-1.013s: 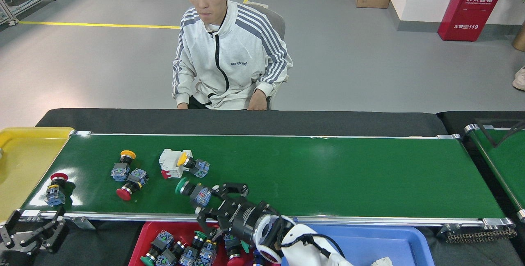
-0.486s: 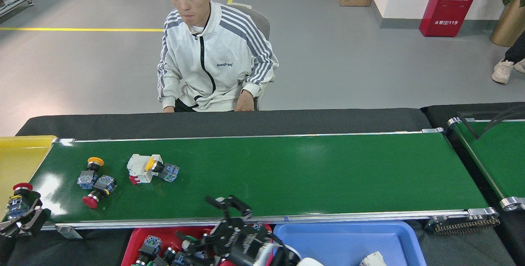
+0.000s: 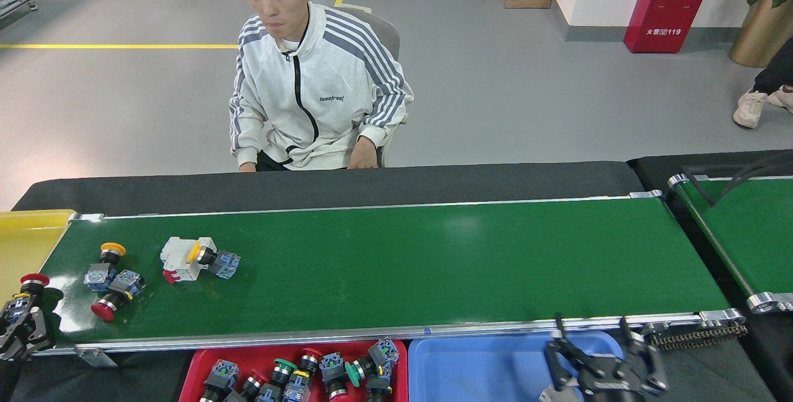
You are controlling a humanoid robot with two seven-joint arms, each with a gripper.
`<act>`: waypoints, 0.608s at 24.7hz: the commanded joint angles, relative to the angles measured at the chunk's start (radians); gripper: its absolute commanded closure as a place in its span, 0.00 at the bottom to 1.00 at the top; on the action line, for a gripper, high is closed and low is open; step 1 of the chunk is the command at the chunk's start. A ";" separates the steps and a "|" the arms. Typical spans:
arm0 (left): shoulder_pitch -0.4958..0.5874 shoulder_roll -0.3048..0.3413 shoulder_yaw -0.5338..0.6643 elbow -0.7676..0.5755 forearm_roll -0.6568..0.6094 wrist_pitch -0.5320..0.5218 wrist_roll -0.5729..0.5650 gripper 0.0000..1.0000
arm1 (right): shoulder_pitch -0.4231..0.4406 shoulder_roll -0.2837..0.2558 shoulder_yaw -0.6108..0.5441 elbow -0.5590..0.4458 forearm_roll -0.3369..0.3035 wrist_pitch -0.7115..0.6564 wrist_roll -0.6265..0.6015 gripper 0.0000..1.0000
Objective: Pick switch part from conveyor to tray
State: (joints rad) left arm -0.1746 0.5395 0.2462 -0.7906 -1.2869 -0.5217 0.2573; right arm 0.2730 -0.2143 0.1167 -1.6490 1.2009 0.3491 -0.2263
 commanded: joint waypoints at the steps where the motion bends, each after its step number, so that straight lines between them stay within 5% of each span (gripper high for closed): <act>1: 0.067 0.004 0.015 -0.130 0.008 -0.135 0.016 0.94 | 0.023 -0.005 -0.069 -0.018 -0.001 -0.059 -0.019 0.02; 4: 0.228 0.000 0.016 -0.380 0.024 -0.222 0.014 0.91 | 0.066 -0.004 -0.147 -0.034 -0.004 -0.133 -0.031 0.02; 7: 0.437 -0.021 0.001 -0.640 0.034 -0.264 0.005 0.76 | 0.088 0.001 -0.209 -0.055 -0.047 -0.229 -0.027 0.02; 11: 0.606 -0.073 -0.070 -0.840 0.021 -0.264 0.000 0.70 | 0.083 -0.002 -0.216 -0.083 -0.063 -0.285 -0.019 0.02; 12: 0.623 -0.079 -0.100 -0.871 0.021 -0.264 -0.013 0.62 | 0.083 -0.005 -0.216 -0.100 -0.063 -0.298 -0.013 0.02; 14: 0.627 -0.119 -0.122 -0.909 0.021 -0.264 -0.064 0.10 | 0.081 0.000 -0.213 -0.121 -0.061 -0.355 0.019 0.02; 15: 0.624 -0.142 -0.120 -0.927 0.023 -0.264 -0.076 0.00 | 0.078 0.003 -0.212 -0.121 -0.061 -0.384 0.036 0.02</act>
State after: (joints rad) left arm 0.4530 0.4084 0.1240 -1.6899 -1.2657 -0.7801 0.2076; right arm 0.3609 -0.2129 -0.0921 -1.7536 1.1408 0.0169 -0.2155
